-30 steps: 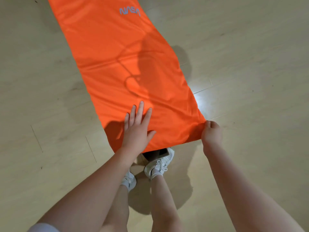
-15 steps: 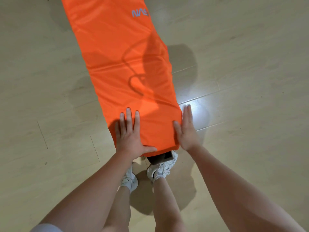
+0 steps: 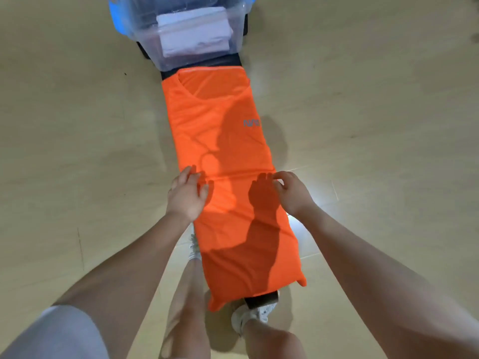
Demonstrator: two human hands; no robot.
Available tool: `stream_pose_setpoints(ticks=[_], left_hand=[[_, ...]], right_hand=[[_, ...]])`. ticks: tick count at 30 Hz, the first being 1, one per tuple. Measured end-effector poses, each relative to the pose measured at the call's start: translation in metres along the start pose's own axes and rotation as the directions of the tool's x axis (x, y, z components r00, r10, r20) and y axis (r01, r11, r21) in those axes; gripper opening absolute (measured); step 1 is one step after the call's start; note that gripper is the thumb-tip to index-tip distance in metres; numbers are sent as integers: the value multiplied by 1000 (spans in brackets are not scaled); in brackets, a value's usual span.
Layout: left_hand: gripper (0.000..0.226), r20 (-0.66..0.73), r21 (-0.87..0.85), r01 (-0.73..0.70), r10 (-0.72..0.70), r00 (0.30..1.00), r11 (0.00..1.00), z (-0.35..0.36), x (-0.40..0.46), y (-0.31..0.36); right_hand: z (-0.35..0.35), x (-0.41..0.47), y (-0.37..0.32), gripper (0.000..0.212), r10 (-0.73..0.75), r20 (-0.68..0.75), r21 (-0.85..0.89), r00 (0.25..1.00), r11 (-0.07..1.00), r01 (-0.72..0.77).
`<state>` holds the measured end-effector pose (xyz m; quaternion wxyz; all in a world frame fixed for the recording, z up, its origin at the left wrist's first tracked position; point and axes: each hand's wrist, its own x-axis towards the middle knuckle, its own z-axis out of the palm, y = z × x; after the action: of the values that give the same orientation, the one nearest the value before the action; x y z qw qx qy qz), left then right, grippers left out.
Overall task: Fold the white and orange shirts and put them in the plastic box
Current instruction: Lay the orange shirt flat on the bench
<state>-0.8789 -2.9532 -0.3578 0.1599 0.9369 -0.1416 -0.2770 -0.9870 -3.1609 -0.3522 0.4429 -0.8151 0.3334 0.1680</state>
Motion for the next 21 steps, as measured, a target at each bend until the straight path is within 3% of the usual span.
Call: stream_pose_setpoints(ticks=[5,10,12,16,21], left_hand=[[38,-19,-195,32,-36,999,980,-47,85,-7],[38,-59,-179,-100,91,994,979,-69,170,-13],[40,-79,-167,-113,101,992,979,-70,208,-14],[47,-206,-206,114,-157,966,972,-71,259,-10],[53,-211,-452,236,-361,908,860,-72,286,-14]], right_hand=[[-5,73,-64,28,-19,-77,7,997,1000,19],[-4,159,-101,41,24,-106,-2,994,1000,-24],[-5,196,-106,33,63,-144,1,988,998,-64],[-2,251,-103,37,180,-203,41,962,984,-175],[1,293,-96,40,362,-212,325,908,902,-283]])
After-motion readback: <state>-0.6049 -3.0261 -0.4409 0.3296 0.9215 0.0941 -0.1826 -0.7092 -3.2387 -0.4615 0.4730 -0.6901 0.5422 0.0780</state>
